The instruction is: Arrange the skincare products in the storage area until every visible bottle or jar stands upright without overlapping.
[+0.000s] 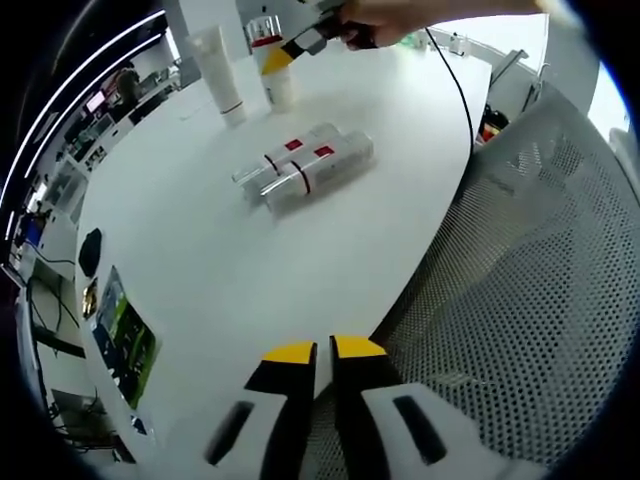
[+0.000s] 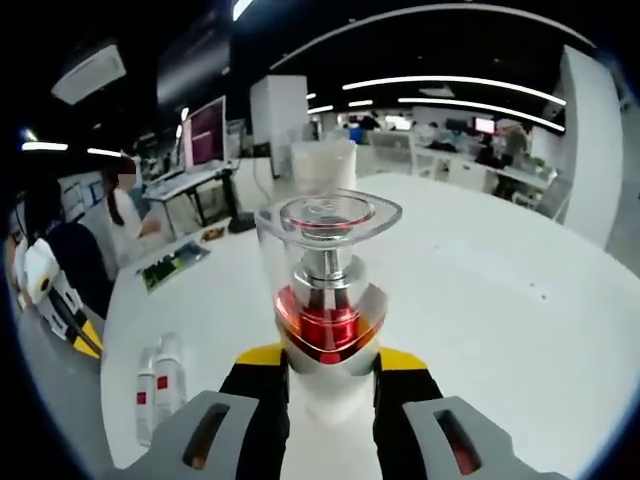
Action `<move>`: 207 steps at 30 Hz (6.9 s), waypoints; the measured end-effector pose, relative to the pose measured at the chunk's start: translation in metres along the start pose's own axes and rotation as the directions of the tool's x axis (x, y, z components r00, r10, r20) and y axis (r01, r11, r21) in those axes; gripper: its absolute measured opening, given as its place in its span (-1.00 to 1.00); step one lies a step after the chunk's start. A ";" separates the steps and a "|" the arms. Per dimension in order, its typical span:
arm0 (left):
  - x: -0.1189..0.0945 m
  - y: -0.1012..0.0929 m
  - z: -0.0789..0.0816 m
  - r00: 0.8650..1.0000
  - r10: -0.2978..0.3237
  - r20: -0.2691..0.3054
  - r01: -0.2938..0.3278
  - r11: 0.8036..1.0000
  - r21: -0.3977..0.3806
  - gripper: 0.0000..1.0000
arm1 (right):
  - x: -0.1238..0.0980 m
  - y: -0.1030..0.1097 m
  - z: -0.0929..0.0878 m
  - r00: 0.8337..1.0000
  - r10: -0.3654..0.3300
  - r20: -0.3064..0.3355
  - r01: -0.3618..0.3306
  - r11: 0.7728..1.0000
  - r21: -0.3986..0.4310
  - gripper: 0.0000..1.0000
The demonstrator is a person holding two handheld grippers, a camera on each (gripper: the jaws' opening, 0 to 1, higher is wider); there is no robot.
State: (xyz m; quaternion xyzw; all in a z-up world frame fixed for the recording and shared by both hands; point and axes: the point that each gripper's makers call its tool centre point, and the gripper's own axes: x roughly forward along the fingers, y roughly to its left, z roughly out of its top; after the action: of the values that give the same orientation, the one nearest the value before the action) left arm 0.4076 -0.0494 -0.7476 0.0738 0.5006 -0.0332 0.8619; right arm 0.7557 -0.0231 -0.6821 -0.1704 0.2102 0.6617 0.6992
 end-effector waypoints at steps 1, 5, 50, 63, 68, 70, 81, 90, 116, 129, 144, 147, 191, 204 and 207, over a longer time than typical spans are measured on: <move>0.000 0.000 0.000 1.000 0.000 -0.001 0.000 1.000 0.001 -0.98 | 0.001 -0.004 0.002 1.000 -0.008 0.002 0.008 1.000 -0.003 -0.48; 0.000 0.000 0.000 1.000 -0.001 -0.004 0.001 1.000 -0.002 -0.98 | 0.007 -0.015 0.003 1.000 -0.028 -0.002 0.028 1.000 -0.008 -0.48; 0.001 -0.001 -0.004 1.000 -0.008 -0.025 0.008 1.000 -0.003 -1.00 | 0.043 -0.032 0.017 1.000 -0.001 0.027 0.002 1.000 -0.021 -0.45; 0.001 0.000 -0.006 0.999 -0.004 -0.033 0.004 1.000 0.000 -1.00 | 0.045 -0.032 0.016 1.000 0.013 0.016 -0.013 1.000 0.005 -0.41; 0.001 0.001 -0.006 0.999 -0.002 -0.033 0.002 1.000 -0.001 -1.00 | 0.044 -0.027 0.012 0.999 0.051 -0.002 -0.051 0.998 0.026 -0.34; 0.001 0.001 -0.006 0.999 0.000 -0.032 0.000 1.000 -0.002 -1.00 | 0.044 -0.027 0.006 0.998 0.059 -0.027 -0.059 0.998 0.002 -0.30; 0.001 0.002 -0.006 0.999 0.001 -0.036 -0.001 1.000 -0.001 -1.00 | 0.043 -0.030 0.000 0.994 0.061 -0.086 -0.069 0.994 -0.086 -0.49; 0.001 0.001 -0.007 0.999 -0.001 -0.038 0.001 1.000 -0.001 -1.00 | 0.041 -0.028 0.001 0.993 0.066 -0.094 -0.075 0.992 -0.100 -0.49; 0.002 0.001 -0.008 0.999 -0.003 -0.048 0.003 1.000 -0.005 -1.00 | 0.039 -0.031 -0.008 0.980 0.107 -0.170 -0.132 0.981 -0.140 -0.35; 0.002 0.000 -0.008 0.999 -0.002 -0.047 0.002 1.000 0.004 -1.00 | -0.019 0.036 -0.065 0.974 0.104 -0.203 -0.110 0.994 -0.015 -0.32; -0.001 0.002 -0.005 0.999 0.015 -0.036 -0.015 1.000 0.018 -1.00 | -0.024 0.153 -0.061 0.933 0.244 -0.266 -0.302 0.932 -0.202 -0.51; -0.001 0.003 -0.005 0.999 0.021 -0.033 -0.020 1.000 0.021 -1.00 | -0.016 0.156 -0.062 0.923 0.236 -0.305 -0.313 0.920 -0.236 -0.57; -0.013 -0.001 0.028 0.988 0.000 0.153 0.000 1.000 0.000 -1.00 | 0.000 0.164 -0.035 0.894 0.039 -0.446 -0.168 0.952 -0.254 -0.72; -0.035 -0.002 0.063 0.933 -0.037 0.359 0.079 0.991 -0.104 -0.86 | -0.058 0.230 -0.003 0.956 0.063 -0.288 -0.121 0.975 -0.188 -0.72; -0.042 -0.005 0.069 0.916 -0.050 0.398 0.095 0.991 -0.093 -0.85 | -0.068 0.237 -0.002 0.963 0.059 -0.263 -0.114 0.973 -0.202 -0.72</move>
State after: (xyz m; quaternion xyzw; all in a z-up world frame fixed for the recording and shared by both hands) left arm 0.4454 -0.0666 -0.6780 -0.0011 0.3202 -0.0517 0.9459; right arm 0.5167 -0.0661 -0.6389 -0.3192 0.2329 0.6831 0.6141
